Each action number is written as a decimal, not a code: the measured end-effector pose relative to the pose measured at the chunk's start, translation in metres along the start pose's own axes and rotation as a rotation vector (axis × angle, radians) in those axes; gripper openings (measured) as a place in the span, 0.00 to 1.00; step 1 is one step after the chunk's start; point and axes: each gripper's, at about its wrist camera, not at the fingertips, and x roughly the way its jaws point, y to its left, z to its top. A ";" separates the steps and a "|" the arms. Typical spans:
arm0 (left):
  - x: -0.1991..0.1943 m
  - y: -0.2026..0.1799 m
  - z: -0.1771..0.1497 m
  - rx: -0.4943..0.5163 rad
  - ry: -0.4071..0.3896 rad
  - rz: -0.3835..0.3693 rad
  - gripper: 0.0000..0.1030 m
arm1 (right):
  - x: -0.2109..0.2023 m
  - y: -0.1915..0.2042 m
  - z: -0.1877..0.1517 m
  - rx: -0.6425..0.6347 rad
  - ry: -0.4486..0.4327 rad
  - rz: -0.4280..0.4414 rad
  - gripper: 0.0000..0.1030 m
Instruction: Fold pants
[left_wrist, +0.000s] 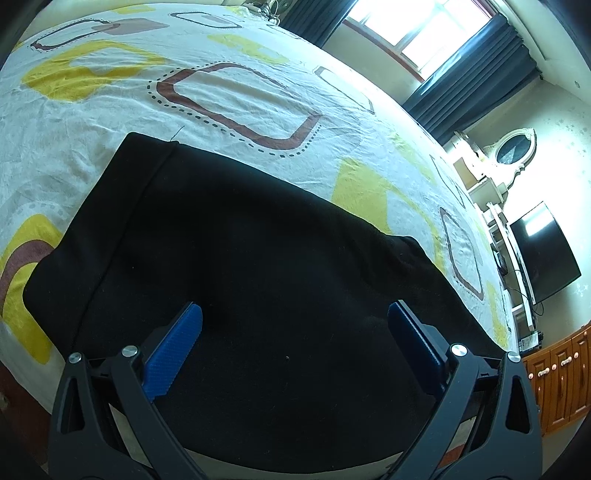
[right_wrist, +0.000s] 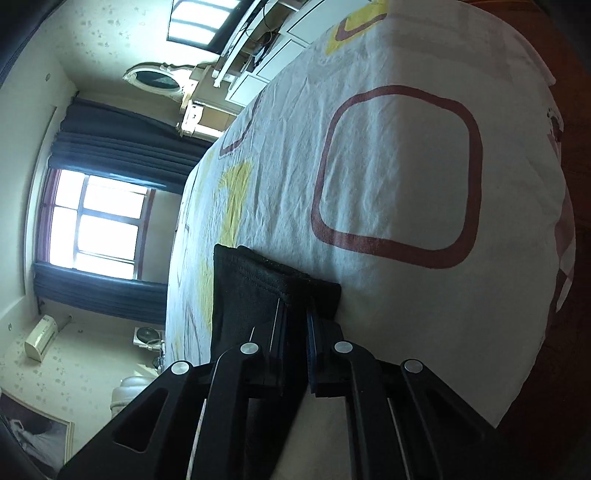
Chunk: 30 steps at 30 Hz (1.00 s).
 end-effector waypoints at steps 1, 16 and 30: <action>0.000 0.000 0.000 -0.004 0.001 -0.002 0.97 | -0.003 -0.002 -0.002 0.025 -0.010 -0.003 0.12; 0.003 -0.004 -0.001 0.044 0.013 0.021 0.97 | 0.020 0.029 -0.117 -0.064 0.283 0.080 0.43; 0.002 -0.007 -0.003 0.063 0.008 0.034 0.97 | 0.038 0.048 -0.143 -0.143 0.355 0.079 0.43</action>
